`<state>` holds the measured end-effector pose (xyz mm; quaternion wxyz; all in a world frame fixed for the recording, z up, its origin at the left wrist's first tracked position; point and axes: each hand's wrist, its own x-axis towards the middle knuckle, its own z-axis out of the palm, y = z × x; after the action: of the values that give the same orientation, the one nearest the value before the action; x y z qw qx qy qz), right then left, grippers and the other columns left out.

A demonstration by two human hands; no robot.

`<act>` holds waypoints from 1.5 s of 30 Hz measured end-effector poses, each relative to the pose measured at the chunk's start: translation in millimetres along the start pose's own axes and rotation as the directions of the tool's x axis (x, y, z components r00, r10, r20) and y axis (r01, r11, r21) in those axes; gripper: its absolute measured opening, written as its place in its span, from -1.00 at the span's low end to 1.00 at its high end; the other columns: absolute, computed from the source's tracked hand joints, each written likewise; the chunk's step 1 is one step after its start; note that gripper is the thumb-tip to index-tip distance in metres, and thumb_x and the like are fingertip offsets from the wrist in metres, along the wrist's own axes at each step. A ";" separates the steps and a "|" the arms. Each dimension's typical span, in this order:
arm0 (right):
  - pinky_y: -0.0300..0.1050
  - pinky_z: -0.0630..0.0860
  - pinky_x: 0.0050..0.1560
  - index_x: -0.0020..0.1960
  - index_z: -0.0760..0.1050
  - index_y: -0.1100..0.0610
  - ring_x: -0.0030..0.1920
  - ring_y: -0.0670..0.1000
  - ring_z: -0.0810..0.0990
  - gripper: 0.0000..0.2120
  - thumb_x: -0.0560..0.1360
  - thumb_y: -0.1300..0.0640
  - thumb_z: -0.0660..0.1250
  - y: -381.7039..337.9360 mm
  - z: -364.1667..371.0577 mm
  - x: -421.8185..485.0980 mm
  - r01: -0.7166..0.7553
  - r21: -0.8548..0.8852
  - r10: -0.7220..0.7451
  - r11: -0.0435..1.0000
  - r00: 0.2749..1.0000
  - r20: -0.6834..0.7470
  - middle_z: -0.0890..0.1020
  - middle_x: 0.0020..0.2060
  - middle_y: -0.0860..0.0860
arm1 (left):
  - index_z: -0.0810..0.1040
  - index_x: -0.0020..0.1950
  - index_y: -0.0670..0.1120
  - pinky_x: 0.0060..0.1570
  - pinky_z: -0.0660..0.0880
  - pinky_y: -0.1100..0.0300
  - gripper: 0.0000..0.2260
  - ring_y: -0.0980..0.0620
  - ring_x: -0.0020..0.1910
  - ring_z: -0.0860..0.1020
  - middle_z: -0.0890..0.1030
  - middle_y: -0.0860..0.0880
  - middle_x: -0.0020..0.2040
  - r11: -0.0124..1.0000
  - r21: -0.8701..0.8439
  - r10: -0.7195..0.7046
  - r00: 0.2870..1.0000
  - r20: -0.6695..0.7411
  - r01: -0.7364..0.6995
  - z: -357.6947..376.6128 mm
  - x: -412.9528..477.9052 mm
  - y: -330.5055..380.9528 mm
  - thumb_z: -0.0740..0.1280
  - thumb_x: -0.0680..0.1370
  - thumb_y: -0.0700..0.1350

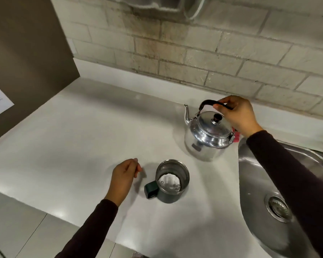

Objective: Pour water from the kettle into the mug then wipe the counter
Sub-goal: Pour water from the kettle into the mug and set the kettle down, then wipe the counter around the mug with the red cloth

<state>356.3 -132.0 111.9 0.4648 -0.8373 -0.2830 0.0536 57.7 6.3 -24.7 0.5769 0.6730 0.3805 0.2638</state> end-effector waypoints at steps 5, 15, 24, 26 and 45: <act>-0.23 0.41 -0.23 -0.01 0.56 0.16 -0.32 -0.07 0.57 -0.81 0.43 0.09 0.41 9.9 46.6 52.1 -0.006 -0.055 0.011 0.998 0.997 0.076 0.63 -0.23 0.04 | 0.47 -0.44 -0.09 -0.41 0.37 0.46 -0.63 0.21 -0.49 0.39 0.49 0.11 -0.52 1.000 0.005 -0.024 0.999 -0.048 0.024 -6.6 6.3 -0.4 0.20 0.59 -0.13; -0.17 0.40 -0.07 0.02 0.52 0.03 -0.04 0.04 0.58 -0.86 0.46 0.12 0.32 21.2 89.3 53.9 0.090 -0.160 -0.077 0.983 0.993 0.086 0.61 -0.10 -0.06 | 0.47 -0.44 -0.08 -0.28 0.38 0.24 -0.62 0.19 -0.47 0.39 0.46 0.12 -0.53 0.996 -0.003 -0.093 0.992 -0.085 0.093 -12.1 11.5 2.1 0.19 0.59 -0.13; -0.01 -0.15 0.48 0.32 0.47 0.15 0.51 0.22 0.07 -0.61 0.52 0.34 0.24 57.2 114.2 0.3 0.360 -0.355 -0.253 0.863 0.915 0.314 0.20 0.48 0.23 | 0.48 -0.49 -0.03 -0.35 0.39 0.39 -0.58 0.20 -0.50 0.40 0.46 0.07 -0.55 1.000 0.000 0.010 1.000 0.019 -0.010 1.9 22.2 36.3 0.20 0.59 -0.16; 0.06 -0.23 0.48 0.40 0.37 0.11 0.53 0.18 -0.04 -0.55 0.52 0.30 0.25 51.5 105.0 2.4 0.346 -0.310 -0.251 0.886 0.918 0.307 0.10 0.51 0.22 | 0.50 -0.49 -0.01 -0.39 0.38 0.48 -0.57 0.22 -0.50 0.41 0.46 0.08 -0.55 0.997 0.004 0.082 0.993 0.080 -0.082 6.4 32.0 63.7 0.20 0.59 -0.15; -0.43 0.51 -0.23 -0.03 0.64 0.17 -0.37 -0.30 0.57 -0.84 0.50 0.30 0.29 142.8 -100.7 -132.0 -0.220 0.191 0.259 0.957 0.943 -0.210 0.64 -0.31 -0.09 | 0.38 0.31 -0.12 0.18 0.38 0.01 -0.66 -0.24 0.23 0.41 0.46 -0.21 0.24 0.269 0.654 -0.154 0.639 0.754 -0.707 343.6 117.5 140.4 0.15 0.56 -0.04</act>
<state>342.4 -334.7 30.2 0.5523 -0.8246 -0.1171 0.0346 426.8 -101.8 35.6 0.1114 0.9764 0.0680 -0.1721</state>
